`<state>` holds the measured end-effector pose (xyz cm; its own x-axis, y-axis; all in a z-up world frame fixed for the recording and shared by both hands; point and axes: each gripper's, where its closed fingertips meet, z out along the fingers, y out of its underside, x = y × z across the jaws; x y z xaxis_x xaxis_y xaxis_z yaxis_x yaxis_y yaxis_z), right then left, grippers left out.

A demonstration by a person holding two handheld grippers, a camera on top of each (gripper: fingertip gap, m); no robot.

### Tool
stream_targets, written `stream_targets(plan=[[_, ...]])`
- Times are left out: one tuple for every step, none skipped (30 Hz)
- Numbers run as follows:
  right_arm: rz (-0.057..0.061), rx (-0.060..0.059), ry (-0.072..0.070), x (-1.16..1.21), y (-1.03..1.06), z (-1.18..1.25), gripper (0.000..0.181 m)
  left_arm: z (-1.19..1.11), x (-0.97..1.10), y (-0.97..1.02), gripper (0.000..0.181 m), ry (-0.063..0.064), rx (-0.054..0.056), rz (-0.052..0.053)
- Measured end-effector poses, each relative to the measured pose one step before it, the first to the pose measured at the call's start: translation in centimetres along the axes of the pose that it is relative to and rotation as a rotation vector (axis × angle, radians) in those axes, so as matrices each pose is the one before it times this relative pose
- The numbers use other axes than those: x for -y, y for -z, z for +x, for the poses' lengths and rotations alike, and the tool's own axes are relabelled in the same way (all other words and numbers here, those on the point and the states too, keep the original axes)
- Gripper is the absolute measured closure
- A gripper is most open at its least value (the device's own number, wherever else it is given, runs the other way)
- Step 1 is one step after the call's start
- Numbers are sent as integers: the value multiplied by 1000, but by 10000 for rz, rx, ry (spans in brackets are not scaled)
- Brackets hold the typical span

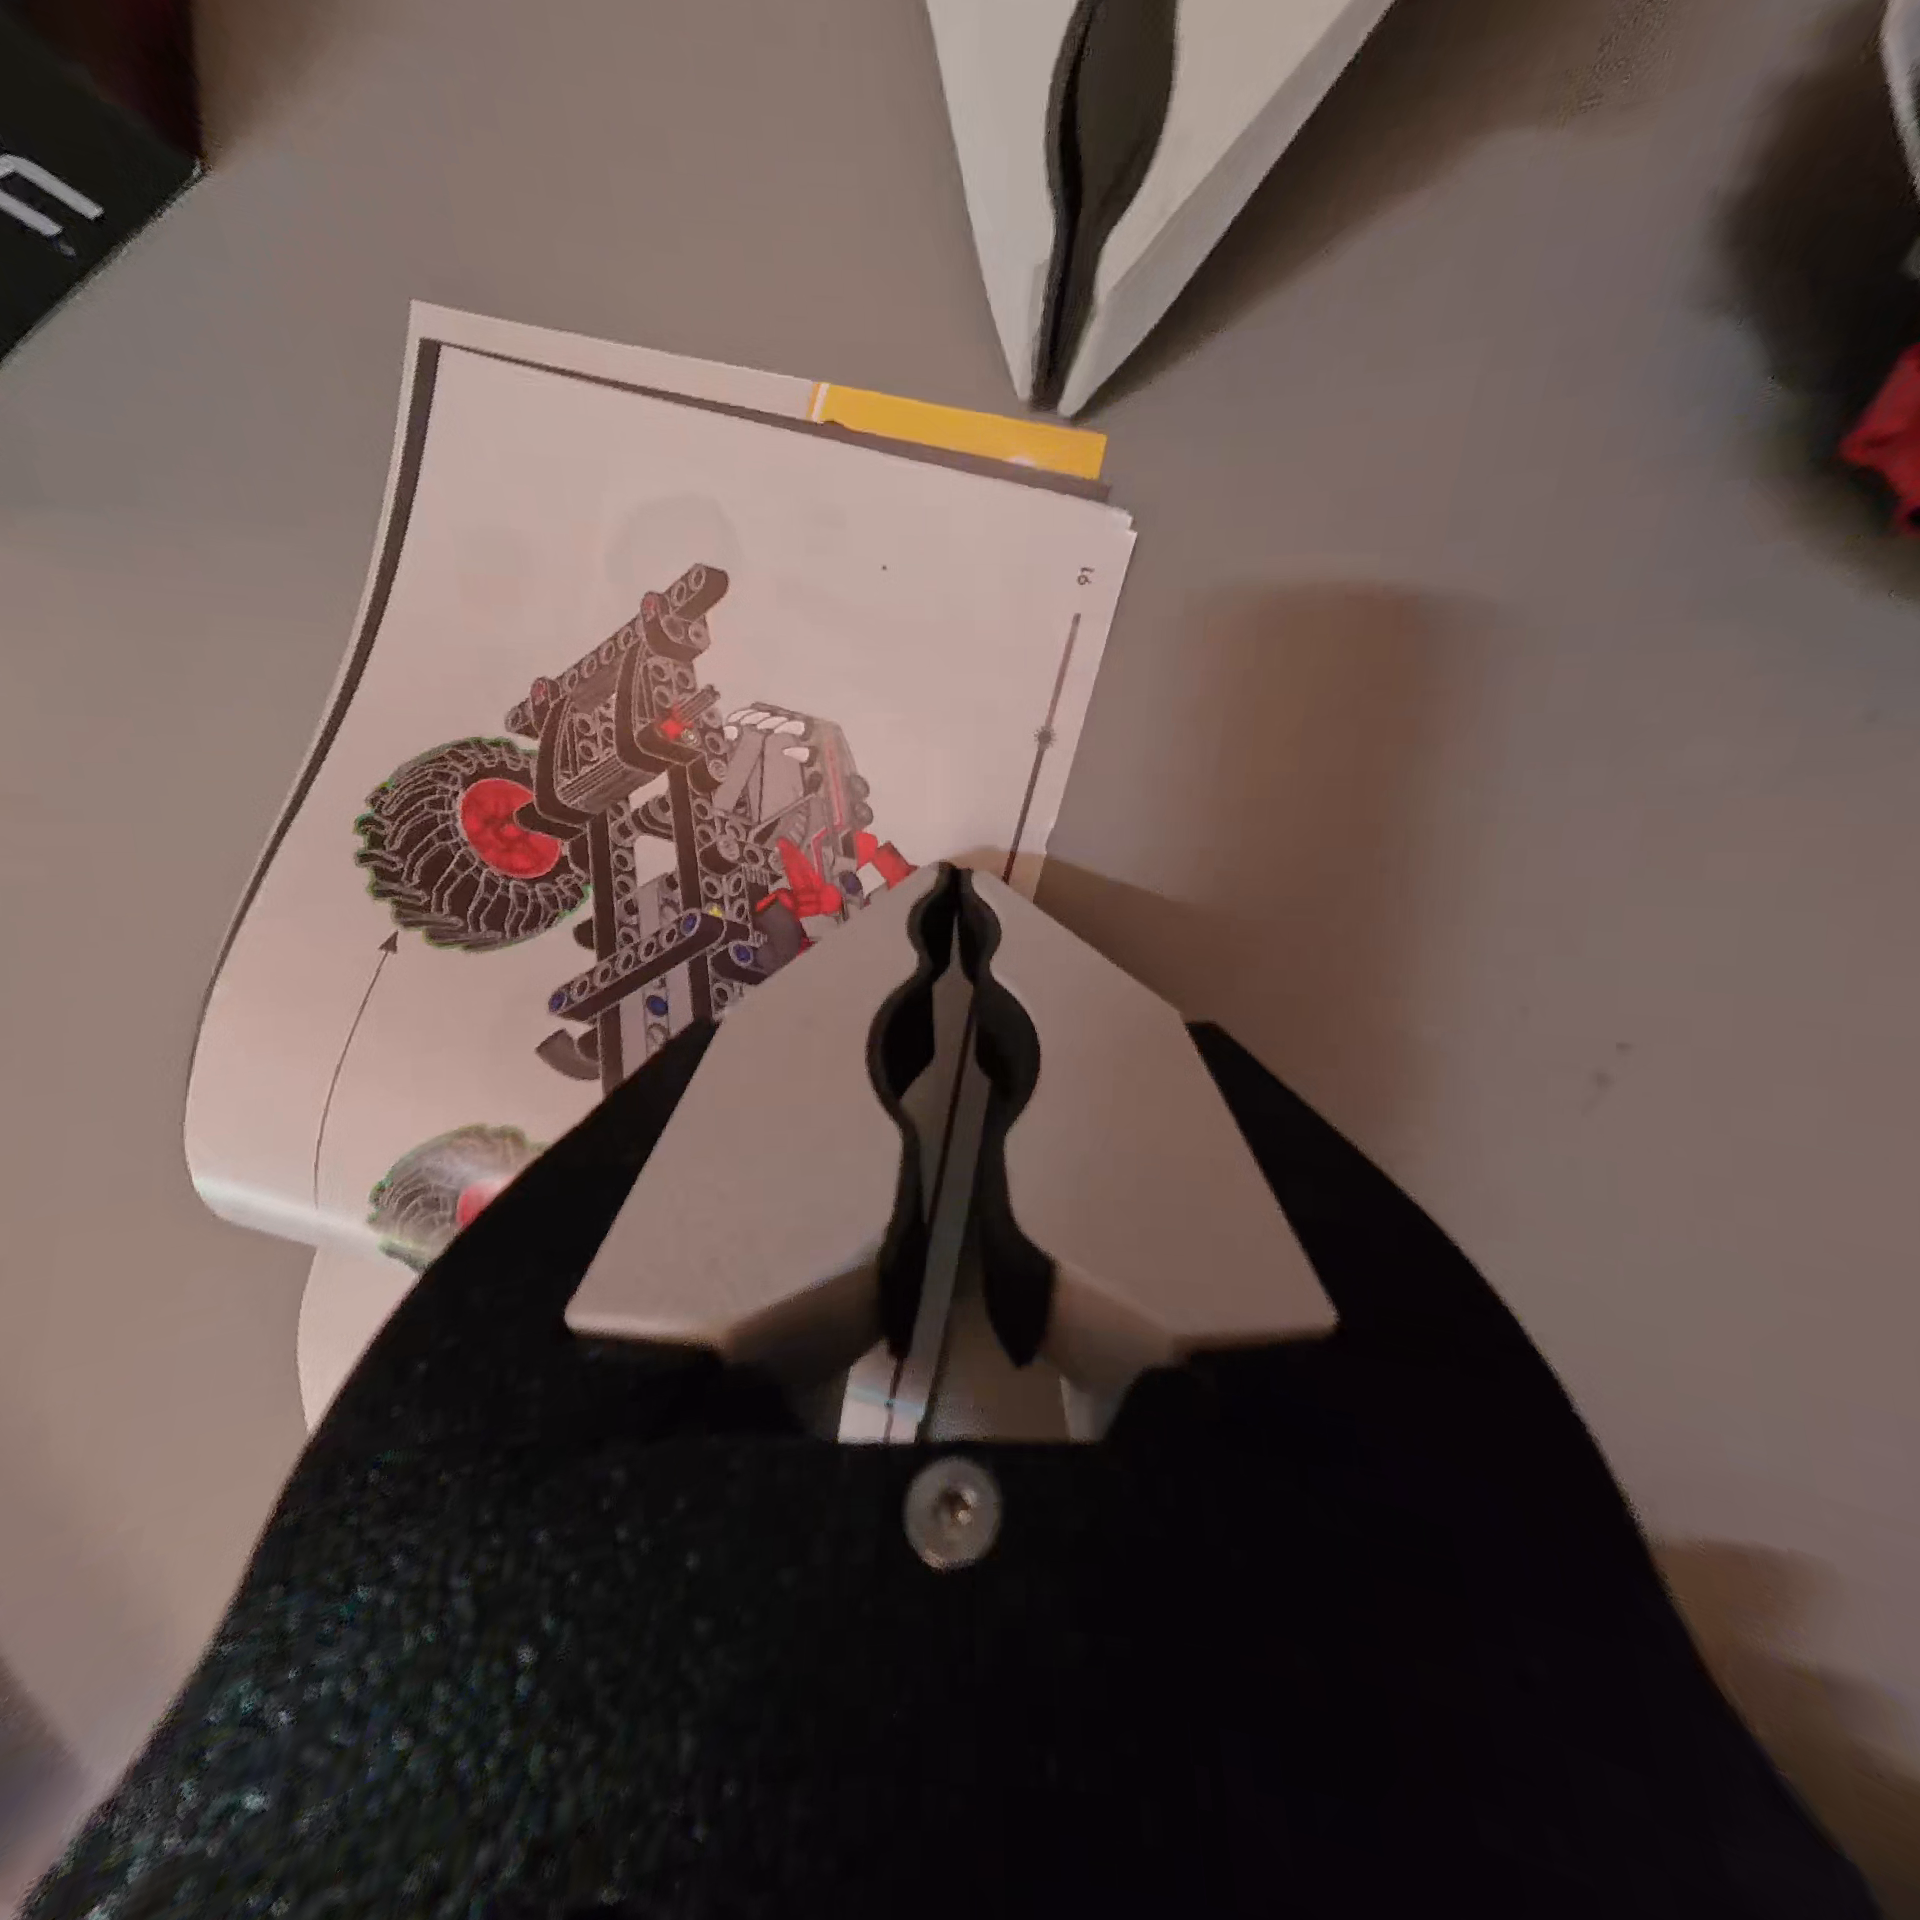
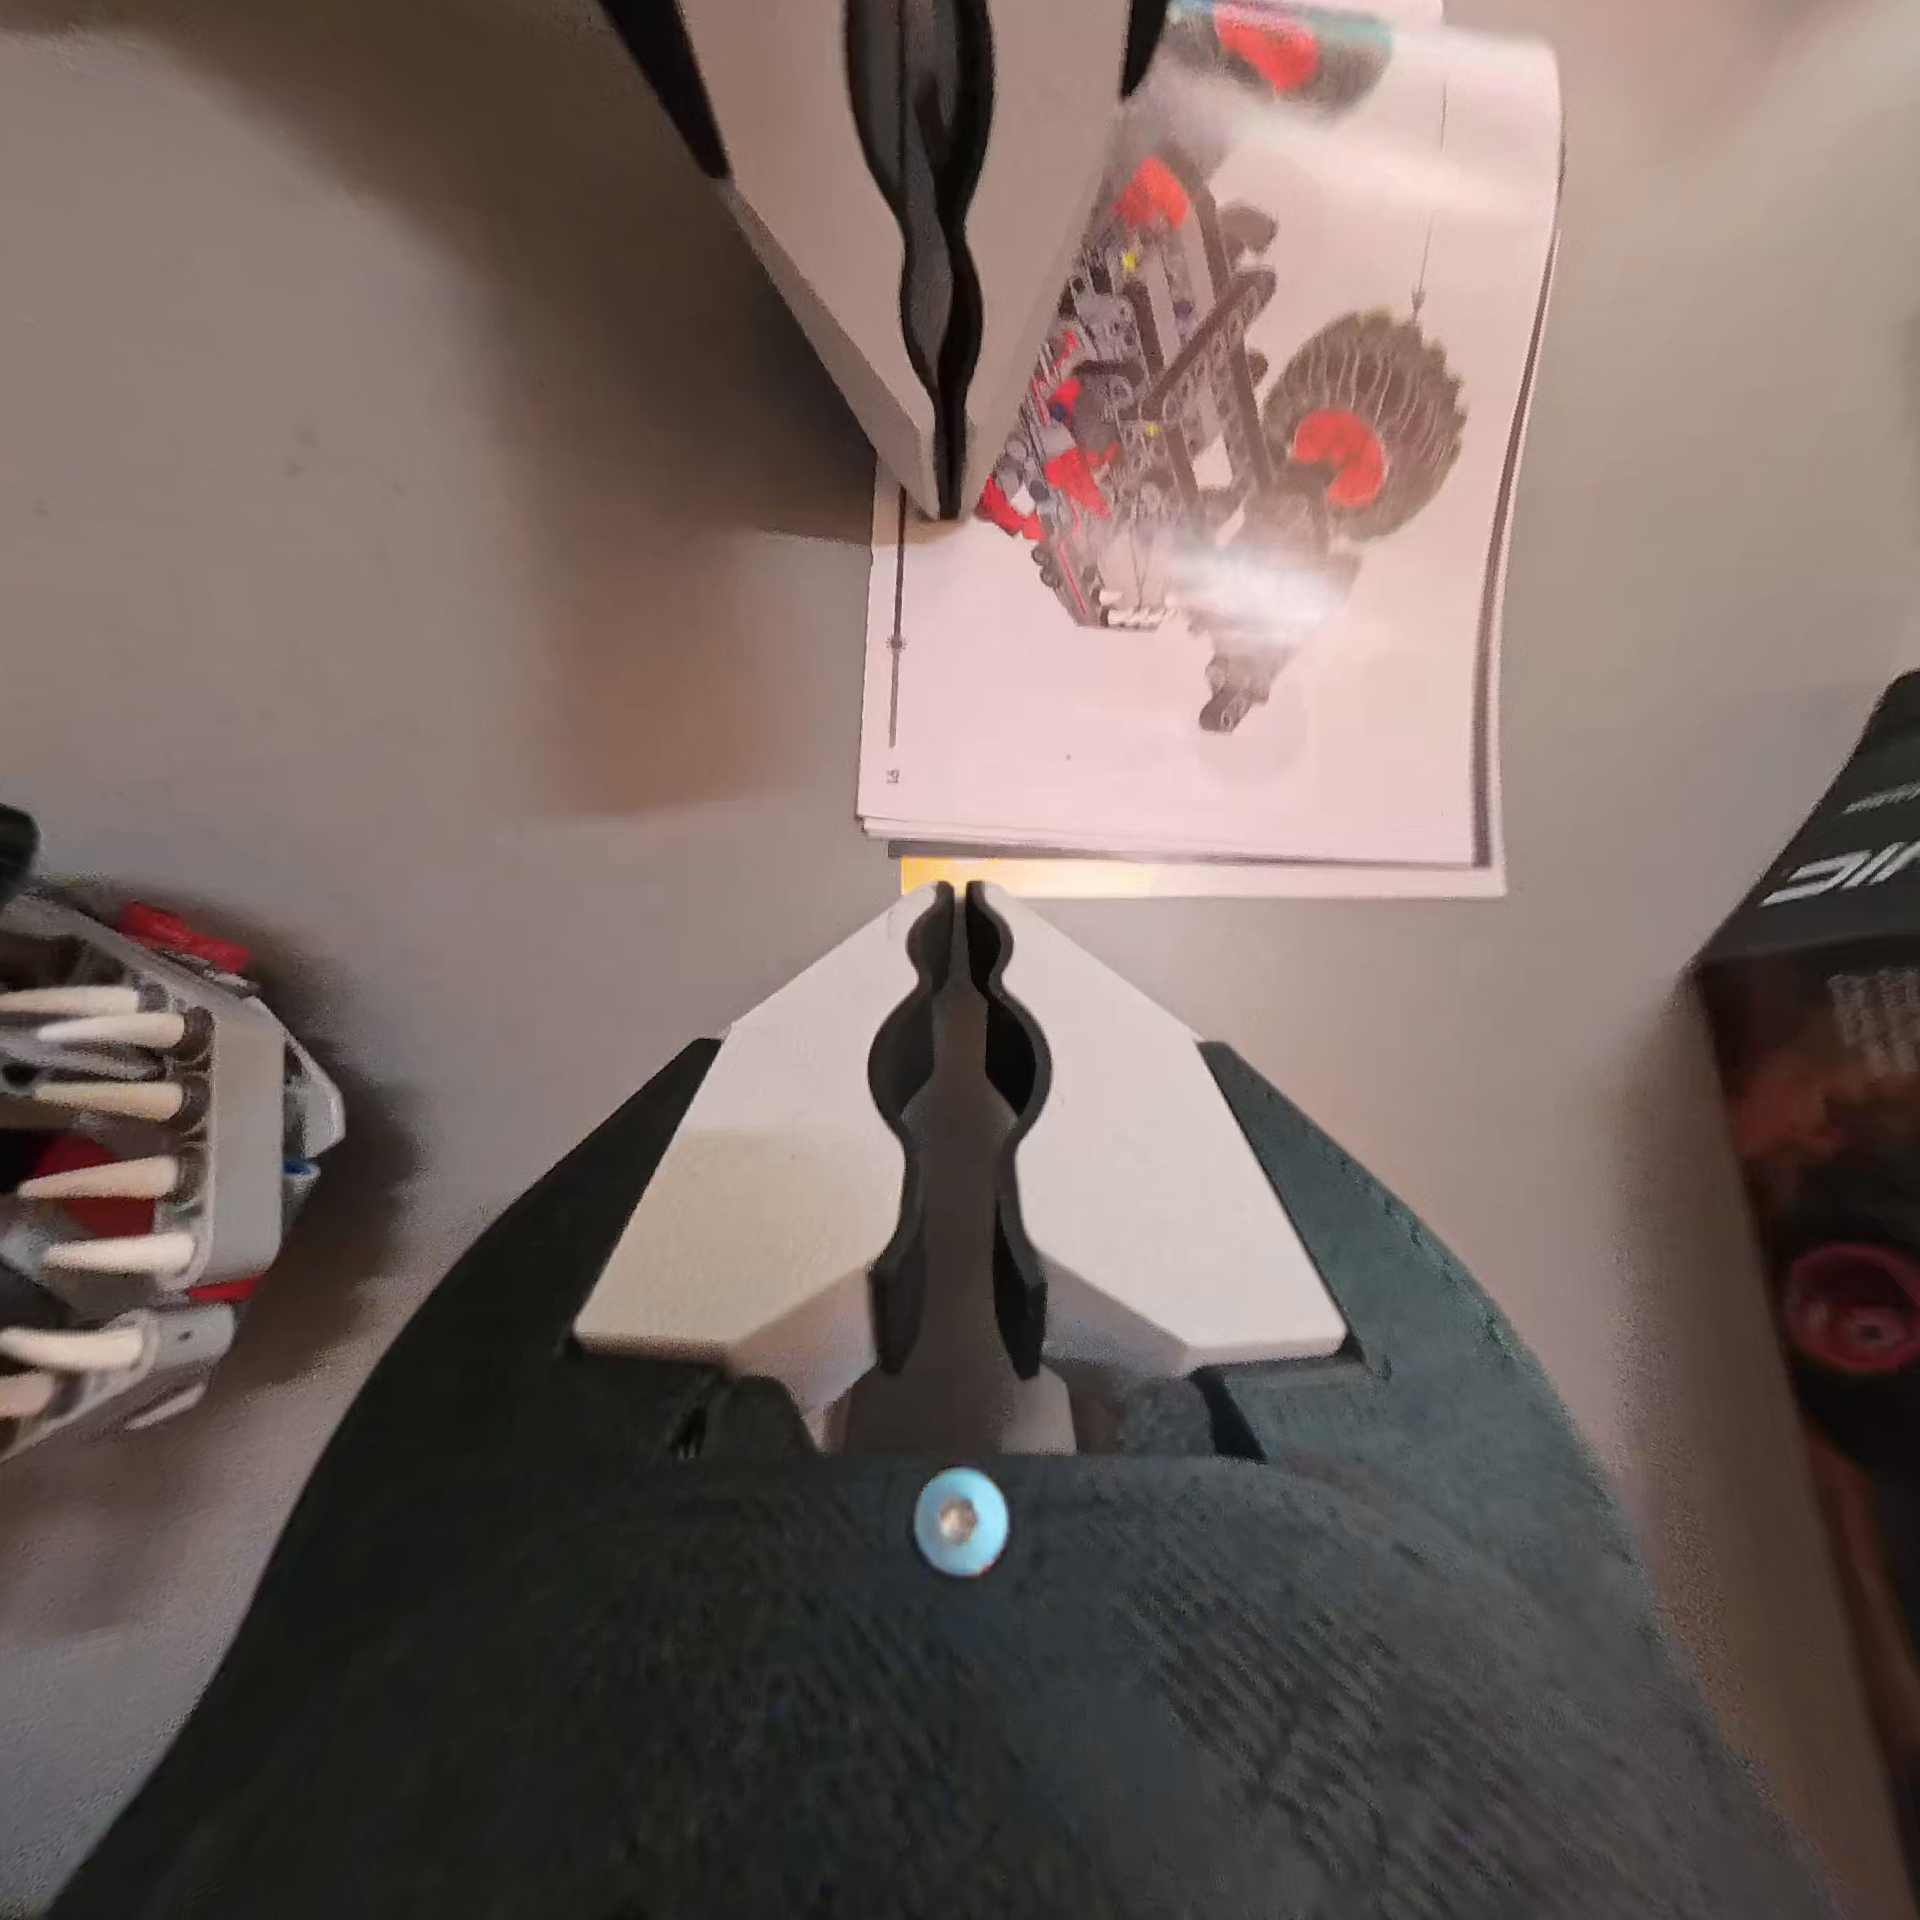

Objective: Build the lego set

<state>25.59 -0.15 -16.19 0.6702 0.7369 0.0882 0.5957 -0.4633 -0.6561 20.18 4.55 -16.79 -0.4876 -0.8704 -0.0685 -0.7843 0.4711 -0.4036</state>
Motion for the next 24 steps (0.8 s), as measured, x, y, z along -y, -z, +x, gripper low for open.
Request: stream_targets(plan=[[142,-357,373,559,-67,309,181,-32,-136,56,181,76,14,-12],[279,-337,254,781,-77,376,181,43,-68,35,181,76,-41,19],[319,-25,128,798,-192,-7,181,47,-35,21,181,58,-48,24],[22,-5,87,258,-328,49,181,5,-8,-1,181,54,-21,17],[-360,-74,220,-368,-418,154,181,-6,-7,10,181,59,-14,8],[-345,148,300,-410,-434,-305,181,-14,-32,12,181,47,-4,-4],[-61,85,167,22,-311,-255,181,-71,-114,42,181,13,39,-40],[5,52,75,156,-152,-166,181,-140,-216,84,181,-23,103,-82],[-82,-39,54,-8,-25,-12,181,-215,-300,121,181,-22,148,-101],[-36,-68,104,-14,10,-1,181,-263,-346,123,181,9,151,-100],[17,-88,62,-8,5,-2,181,-230,-369,133,181,31,112,-76],[38,-61,-33,-7,3,4,181,-198,-345,122,181,41,70,-42],[71,-22,-44,3,4,2,181,-206,-358,111,181,58,67,-34],[116,-23,9,-3,5,3,181,-257,-380,126,181,95,89,-52],[118,-28,-59,6,-1,8,181,-236,-366,114,181,115,65,-43],[52,-21,-54,-15,27,-3,181,-165,-301,93,181,110,23,-1],[-19,-59,111,-77,71,14,181,-139,-311,99,181,103,26,15],[-61,-86,180,-92,80,27,181,-145,-325,120,181,85,39,13],[-78,-55,146,-74,77,-16,181,-97,-318,110,181,72,31,27],[-66,-31,176,-53,86,-69,181,-72,-286,117,181,86,10,46],[-26,-46,208,-33,50,-55,181,-27,-242,98,181,112,-17,63],[37,-66,177,2,21,-31,181,2,-192,89,181,121,-42,83],[84,-24,93,56,4,-67,181,5,-119,70,181,125,-54,106],[89,19,123,73,-3,-113,181,20,-70,33,181,136,-55,100]])
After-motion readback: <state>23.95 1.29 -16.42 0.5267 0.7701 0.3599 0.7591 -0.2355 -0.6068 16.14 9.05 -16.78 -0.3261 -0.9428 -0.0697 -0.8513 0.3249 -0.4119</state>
